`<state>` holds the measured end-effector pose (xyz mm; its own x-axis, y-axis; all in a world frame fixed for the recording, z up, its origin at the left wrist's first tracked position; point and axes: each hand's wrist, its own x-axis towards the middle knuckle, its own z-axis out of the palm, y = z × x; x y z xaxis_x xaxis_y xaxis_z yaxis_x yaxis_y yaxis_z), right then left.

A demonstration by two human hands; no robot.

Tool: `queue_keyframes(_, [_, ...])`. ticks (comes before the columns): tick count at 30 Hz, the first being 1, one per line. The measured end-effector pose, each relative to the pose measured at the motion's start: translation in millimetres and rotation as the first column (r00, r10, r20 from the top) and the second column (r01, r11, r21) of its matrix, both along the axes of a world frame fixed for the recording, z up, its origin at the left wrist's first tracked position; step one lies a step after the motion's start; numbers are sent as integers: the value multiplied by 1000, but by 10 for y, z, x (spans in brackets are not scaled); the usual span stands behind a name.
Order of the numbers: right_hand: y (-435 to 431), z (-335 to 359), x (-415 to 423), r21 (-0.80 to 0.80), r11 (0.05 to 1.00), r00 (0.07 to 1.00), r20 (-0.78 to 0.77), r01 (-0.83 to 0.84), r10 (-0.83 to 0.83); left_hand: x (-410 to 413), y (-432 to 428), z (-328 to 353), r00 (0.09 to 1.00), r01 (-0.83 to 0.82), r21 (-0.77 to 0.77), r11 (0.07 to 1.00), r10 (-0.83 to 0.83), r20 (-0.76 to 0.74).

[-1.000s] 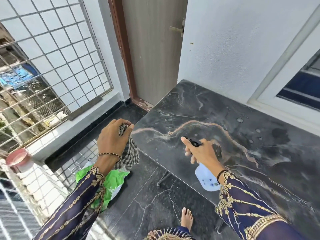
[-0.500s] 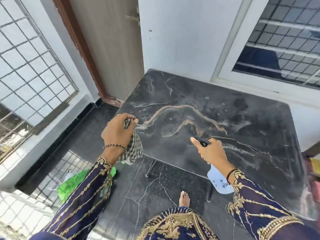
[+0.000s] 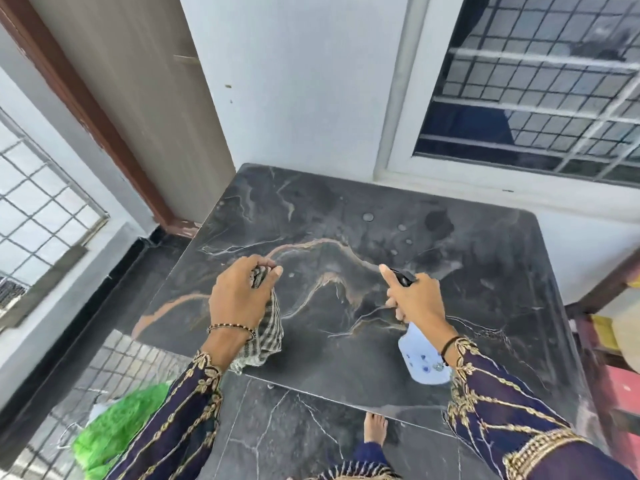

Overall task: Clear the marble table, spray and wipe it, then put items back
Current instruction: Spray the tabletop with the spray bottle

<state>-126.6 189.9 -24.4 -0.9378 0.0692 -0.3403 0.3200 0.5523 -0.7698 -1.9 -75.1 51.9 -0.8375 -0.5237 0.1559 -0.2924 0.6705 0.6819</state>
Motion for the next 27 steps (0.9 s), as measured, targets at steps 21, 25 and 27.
queue_keyframes(21, [155,-26,-2228,91,995,999,-9,38,-37,-1456,824,43,1000,-19,99,995,21,-10])
queue_keyframes(25, [596,-63,-2354,21,991,991,-28,134,-133,-1606,1002,48,1000,11,123,992,-9,-20])
queue_keyframes(27, [840,-63,-2372,-44,982,983,-33,181,-183,-1670,1089,61,999,29,127,992,-25,-30])
